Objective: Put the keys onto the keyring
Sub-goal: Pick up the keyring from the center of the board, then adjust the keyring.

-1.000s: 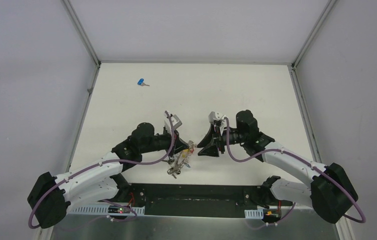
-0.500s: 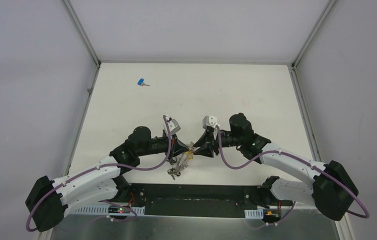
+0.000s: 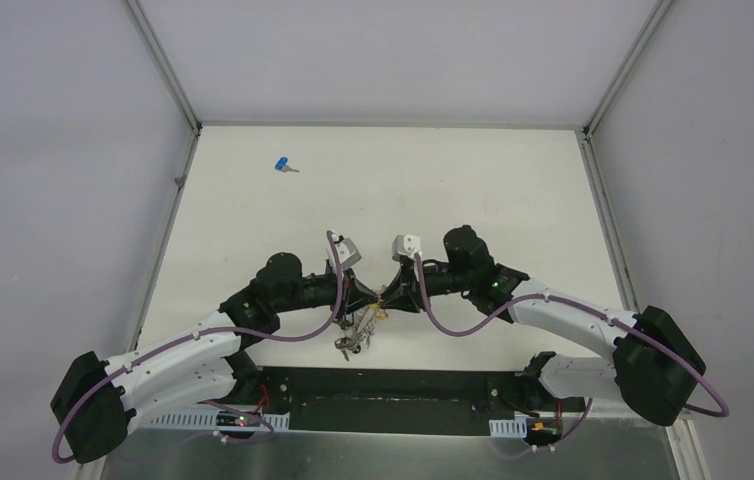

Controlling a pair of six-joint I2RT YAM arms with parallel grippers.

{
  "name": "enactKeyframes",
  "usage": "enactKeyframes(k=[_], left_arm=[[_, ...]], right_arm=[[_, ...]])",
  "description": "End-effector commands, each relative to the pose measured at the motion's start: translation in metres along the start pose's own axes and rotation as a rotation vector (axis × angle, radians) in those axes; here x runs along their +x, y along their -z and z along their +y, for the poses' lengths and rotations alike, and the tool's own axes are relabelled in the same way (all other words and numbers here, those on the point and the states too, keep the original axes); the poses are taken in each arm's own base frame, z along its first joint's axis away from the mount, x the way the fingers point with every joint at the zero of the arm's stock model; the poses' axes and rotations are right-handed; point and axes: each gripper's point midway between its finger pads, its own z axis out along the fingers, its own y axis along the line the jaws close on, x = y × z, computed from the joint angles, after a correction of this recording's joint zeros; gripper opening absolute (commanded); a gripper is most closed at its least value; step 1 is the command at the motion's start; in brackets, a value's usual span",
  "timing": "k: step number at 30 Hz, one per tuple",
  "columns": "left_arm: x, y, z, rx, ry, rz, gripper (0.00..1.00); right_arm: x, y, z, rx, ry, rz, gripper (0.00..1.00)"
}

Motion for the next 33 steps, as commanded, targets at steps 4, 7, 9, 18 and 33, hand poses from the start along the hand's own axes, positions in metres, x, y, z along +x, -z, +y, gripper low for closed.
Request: enactKeyframes(k=[4, 7, 9, 18, 33], left_arm=[[-0.029, 0.0, -0.013, 0.052, -0.062, -0.1, 0.0], [-0.029, 0.001, -0.014, 0.053, -0.062, -0.102, 0.0], [-0.029, 0.003, -0.015, 0.057, -0.064, -0.103, 0.0], [-0.045, 0.025, -0.018, 0.001, -0.102, -0.089, 0.44], [-0.053, 0.034, -0.038, 0.18, -0.583, 0.012, 0.52]], right_arm=[[-0.014, -0.006, -0.003, -0.017, 0.065, 0.01, 0.01], [-0.015, -0.006, -0.004, -0.014, 0.059, 0.02, 0.0], [-0.019, -0.005, -0.004, -0.009, 0.059, 0.013, 0.0], [-0.042, 0.011, 0.012, -0.012, 0.111, -0.056, 0.0], [-0.05, 0.025, 0.041, -0.117, 0.165, -0.072, 0.0]])
